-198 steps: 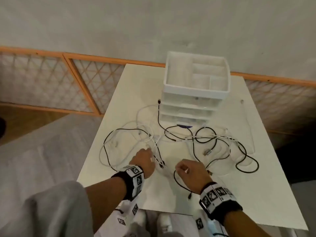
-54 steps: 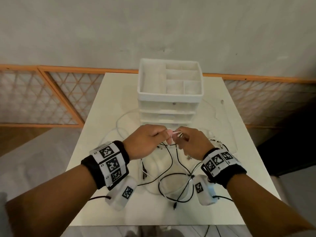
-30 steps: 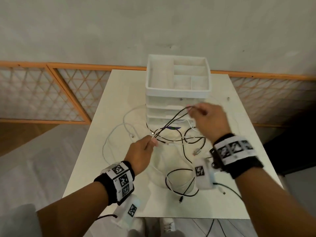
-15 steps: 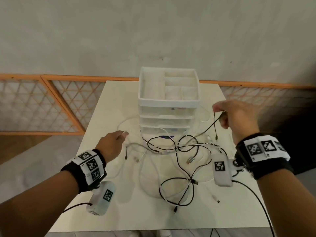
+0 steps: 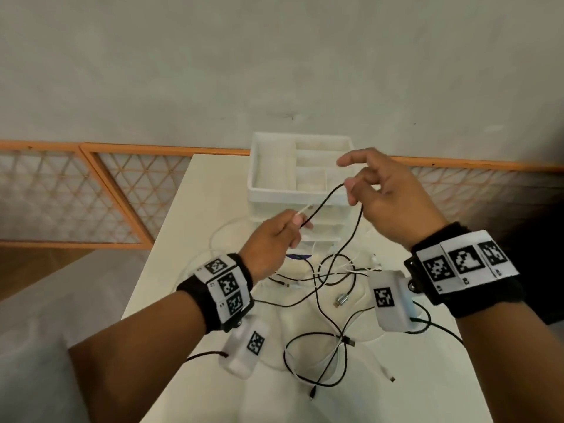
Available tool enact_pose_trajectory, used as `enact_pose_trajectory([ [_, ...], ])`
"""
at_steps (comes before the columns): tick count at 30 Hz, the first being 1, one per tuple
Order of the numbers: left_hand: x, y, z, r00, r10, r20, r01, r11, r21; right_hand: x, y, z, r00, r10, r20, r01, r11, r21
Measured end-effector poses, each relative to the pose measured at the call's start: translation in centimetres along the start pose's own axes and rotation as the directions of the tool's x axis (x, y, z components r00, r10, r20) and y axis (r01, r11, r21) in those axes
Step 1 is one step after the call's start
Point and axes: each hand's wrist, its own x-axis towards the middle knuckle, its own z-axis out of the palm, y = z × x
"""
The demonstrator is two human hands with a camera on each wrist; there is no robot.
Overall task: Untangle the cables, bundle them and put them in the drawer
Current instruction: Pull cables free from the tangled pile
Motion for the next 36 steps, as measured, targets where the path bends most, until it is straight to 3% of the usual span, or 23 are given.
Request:
enact_pose_trajectory([
  [5,-2.0,-4.0,-1.9,0.993,-0.1,0.068,0.092,0.989,0.119,0.9,2.6,-1.4,0.964,0.106,-0.244,-0.051,0.974,0.221],
  [8,-2.4,-4.8,-3.0,0.983,-0.174,0.06,0.168,0.981,0.094,1.3,3.7,-2.0,0.949,0.167,-0.269,-0.088,0.955,0.284],
  [11,-2.2,-5.3,-4.0,0.968,-0.247,0.035,0.245,0.967,0.067,2.1,5.3,-2.2,0.891,0.222,-0.396,-0.143,0.965,0.219],
  [14,-2.1,-5.2,-4.8,0.939,-0.345,-0.002,0.344,0.935,-0.088,3.1,7.7,-2.5,0.803,0.284,-0.524,-0.329,0.944,0.009],
  [17,-1.9,-4.9,-5.6,0.939,-0.338,-0.059,0.33,0.936,-0.122,3.7,10.8,-2.5,0.795,0.472,-0.381,-0.536,0.841,-0.076],
  [19,-1.7,-4.8,-5.9,0.941,-0.328,-0.083,0.323,0.944,-0.067,4.3,11.5,-2.5,0.789,0.521,-0.325,-0.566,0.823,-0.053],
  [24,-1.5,-4.5,-5.9,0.917,-0.388,-0.09,0.395,0.915,0.083,7.8,8.2,-3.6,0.894,0.247,-0.373,-0.236,0.969,0.076],
  [28,-1.0,-3.8,-5.5,0.909,-0.402,-0.109,0.414,0.902,0.122,8.8,7.4,-3.9,0.879,0.098,-0.467,-0.123,0.992,-0.023],
  [31,-1.0,-3.7,-5.5,0.9,-0.41,-0.149,0.429,0.894,0.132,7.8,9.1,-3.6,0.878,0.068,-0.474,-0.132,0.986,-0.104],
  [33,-1.1,-3.8,-5.7,0.895,-0.417,-0.156,0.436,0.892,0.115,6.3,11.2,-2.9,0.926,0.209,-0.314,-0.263,0.954,-0.143],
  [34,-1.1,-3.7,-5.8,0.898,-0.413,-0.152,0.429,0.898,0.095,5.3,12.3,-2.5,0.935,0.304,-0.185,-0.343,0.908,-0.241],
  [36,-1.2,-3.2,-5.7,0.92,-0.372,-0.125,0.379,0.924,0.044,3.0,13.8,-1.5,0.884,0.467,0.01,-0.407,0.782,-0.471],
])
